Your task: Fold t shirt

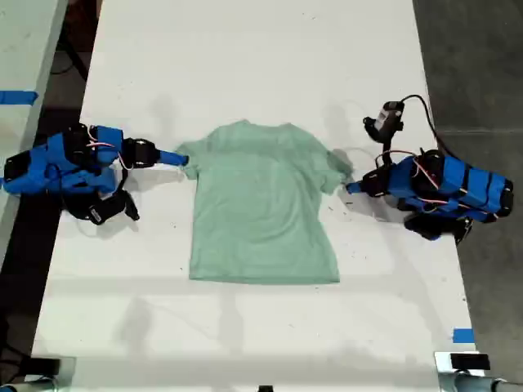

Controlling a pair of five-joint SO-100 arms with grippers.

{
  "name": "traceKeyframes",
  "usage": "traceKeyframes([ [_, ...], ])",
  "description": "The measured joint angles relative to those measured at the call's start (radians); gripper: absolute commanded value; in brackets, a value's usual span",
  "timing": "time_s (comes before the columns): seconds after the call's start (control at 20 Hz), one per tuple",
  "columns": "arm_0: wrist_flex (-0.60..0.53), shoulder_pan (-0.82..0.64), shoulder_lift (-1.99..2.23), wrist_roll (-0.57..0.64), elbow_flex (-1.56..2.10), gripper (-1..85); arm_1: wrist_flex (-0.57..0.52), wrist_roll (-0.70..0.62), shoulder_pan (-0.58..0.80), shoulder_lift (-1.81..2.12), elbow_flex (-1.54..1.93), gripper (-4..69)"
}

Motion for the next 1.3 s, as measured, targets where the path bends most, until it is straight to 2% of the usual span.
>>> traceKeyframes([
  [0.55, 0.0, 0.0, 0.0, 0.0, 0.0, 10.4, 0.0, 0.002, 0.0, 0.0, 0.0, 1.5],
  [0.6, 0.0, 0.0, 0.0, 0.0, 0.0, 10.4, 0.0, 0.04, 0.0, 0.0, 0.0, 2.0],
  [0.65, 0.0, 0.0, 0.0, 0.0, 0.0, 10.4, 0.0, 0.15, 0.0, 0.0, 0.0, 3.2],
  [0.7, 0.0, 0.0, 0.0, 0.0, 0.0, 10.4, 0.0, 0.319, -0.011, 0.0, 0.0, 3.6],
  [0.75, 0.0, 0.0, 0.0, 0.0, 0.0, 10.4, 0.0, 0.497, -0.071, 0.002, 0.0, 0.5],
  [0.8, 0.0, 0.0, 0.0, 0.0, 0.0, 10.4, -0.009, 0.624, -0.124, 0.002, -0.003, 0.5],
  [0.85, 0.0, 0.0, 0.0, 0.0, 0.0, 10.4, -0.014, 0.669, -0.126, 0.003, -0.023, 0.5],
  [0.95, 0.0, 0.0, 0.0, 0.0, 0.0, 10.4, 0.015, 0.538, -0.061, -0.018, -0.132, 6.7],
  [1.05, 0.0, 0.0, 0.0, 0.0, 0.0, 10.4, 0.101, 0.411, 0.064, -0.144, -0.313, 13.9],
  [1.1, 0.0, 0.0, 0.0, 0.0, 0.0, 10.4, 0.11, 0.373, 0.124, -0.238, -0.383, 19.0],
  [1.2, 0.0, 0.0, 0.0, 0.0, 0.0, 10.4, 0.092, 0.311, 0.186, -0.476, -0.483, 25.2],
  [1.3, 0.0, 0.0, 0.0, 0.0, 0.0, 10.3, 0.026, 0.255, 0.284, -0.721, -0.529, 27.1],
])
